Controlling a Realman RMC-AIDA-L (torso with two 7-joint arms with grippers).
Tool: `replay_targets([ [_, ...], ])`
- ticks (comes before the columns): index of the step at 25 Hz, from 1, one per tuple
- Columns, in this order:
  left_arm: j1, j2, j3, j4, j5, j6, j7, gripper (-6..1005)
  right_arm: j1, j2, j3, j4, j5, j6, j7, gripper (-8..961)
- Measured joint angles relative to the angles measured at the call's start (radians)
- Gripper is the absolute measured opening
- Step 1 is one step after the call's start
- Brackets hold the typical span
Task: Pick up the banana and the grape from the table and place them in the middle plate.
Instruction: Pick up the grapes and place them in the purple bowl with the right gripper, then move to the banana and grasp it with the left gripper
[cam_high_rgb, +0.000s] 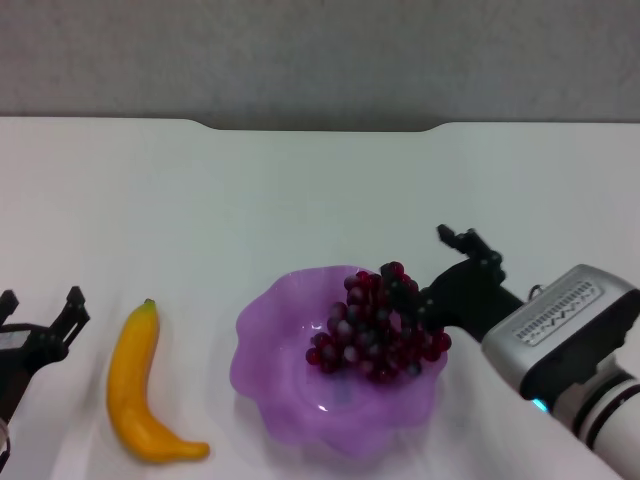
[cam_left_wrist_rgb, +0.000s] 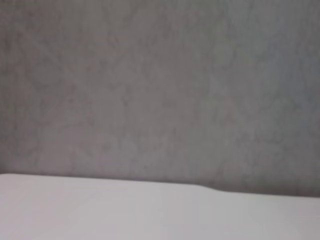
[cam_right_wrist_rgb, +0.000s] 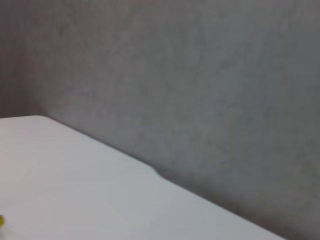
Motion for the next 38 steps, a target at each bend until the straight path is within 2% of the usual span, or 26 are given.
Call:
replay_targets([
  [4,0.006,0.003,0.001,-0.035,0.005,0.002,0.008,892,-0.010,0.000,0.084,0.022,-0.010,0.055,0.006,889],
  [9,0.006,0.003,0.003,-0.032,0.006,-0.003,0.008,892,-0.018,0.002,0.250,0.112,0.004,0.336,0.012,888],
  [13,0.007,0.002,0.003,-0.025,0.006,-0.005,0.008,892,-0.057,0.003,0.323,0.096,-0.001,0.356,0.006,889],
  [16,0.007,0.001,0.003,-0.024,0.006,-0.006,0.008,892,-0.075,0.003,0.323,0.024,0.000,0.285,0.005,889],
  [20,0.004,-0.001,0.005,-0.024,0.006,-0.006,0.008,892,-0.061,0.006,0.229,-0.113,0.002,0.132,0.012,888],
  [31,-0.004,-0.003,0.017,-0.023,0.006,-0.006,0.008,892,-0.046,0.013,0.015,-0.390,0.004,-0.421,0.088,888],
  [34,-0.005,-0.003,0.017,-0.023,0.006,-0.006,0.005,892,-0.033,0.013,0.007,-0.454,0.015,-0.470,0.180,889],
  [38,-0.012,0.003,0.053,-0.043,0.006,-0.042,-0.022,892,0.006,0.012,0.000,-0.534,0.041,-0.449,0.326,889],
])
